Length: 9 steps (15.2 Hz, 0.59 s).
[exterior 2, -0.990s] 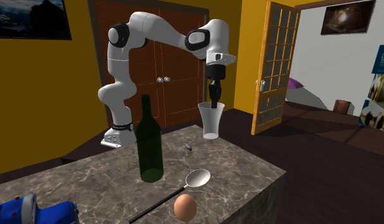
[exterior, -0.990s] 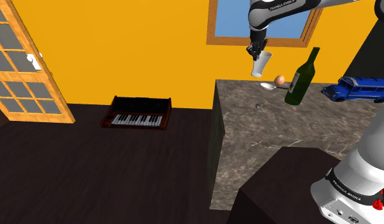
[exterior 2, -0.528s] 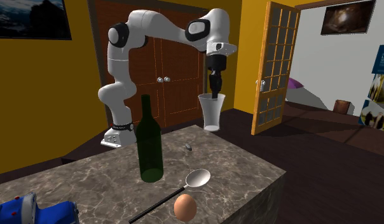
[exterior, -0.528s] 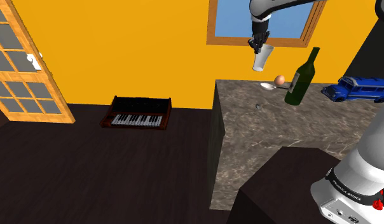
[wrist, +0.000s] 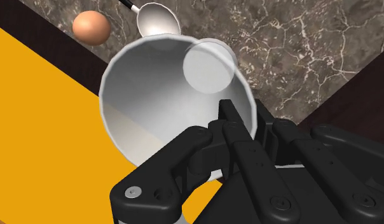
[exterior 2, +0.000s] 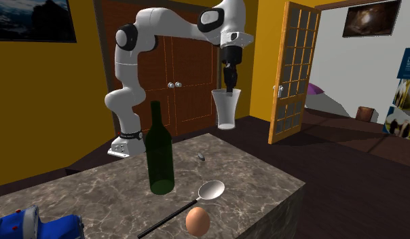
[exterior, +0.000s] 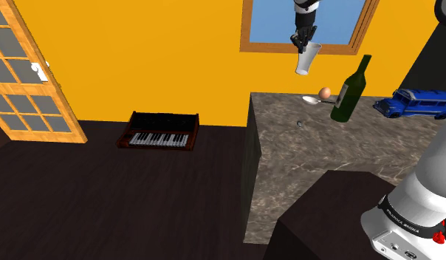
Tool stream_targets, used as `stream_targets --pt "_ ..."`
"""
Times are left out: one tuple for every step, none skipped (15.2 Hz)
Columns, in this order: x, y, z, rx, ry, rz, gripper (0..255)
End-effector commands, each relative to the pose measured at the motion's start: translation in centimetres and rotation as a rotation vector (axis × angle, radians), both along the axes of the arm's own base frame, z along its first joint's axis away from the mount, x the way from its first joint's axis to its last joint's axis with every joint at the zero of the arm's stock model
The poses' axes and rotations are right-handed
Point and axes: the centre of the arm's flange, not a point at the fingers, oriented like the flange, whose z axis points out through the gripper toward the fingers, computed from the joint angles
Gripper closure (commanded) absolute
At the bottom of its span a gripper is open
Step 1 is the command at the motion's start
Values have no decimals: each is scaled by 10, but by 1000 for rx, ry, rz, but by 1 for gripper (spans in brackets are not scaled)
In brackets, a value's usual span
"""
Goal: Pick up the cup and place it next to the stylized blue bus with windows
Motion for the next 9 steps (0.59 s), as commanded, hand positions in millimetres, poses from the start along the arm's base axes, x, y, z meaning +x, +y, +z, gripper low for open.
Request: stream_targets --pt "1 0 7 0 0 0 255" --pt "-11 -7 7 0 0 0 255" --pt "-22 -14 7 0 0 0 255" --pt "-33 -21 7 0 0 0 255" --pt "-44 -28 7 0 0 0 255" --pt "-55 -35 7 0 0 0 255" --pt "-66 -42 7 0 0 0 255" --pt "-77 -49 7 0 0 0 255" --pt "-89 -56 7 0 0 0 255"
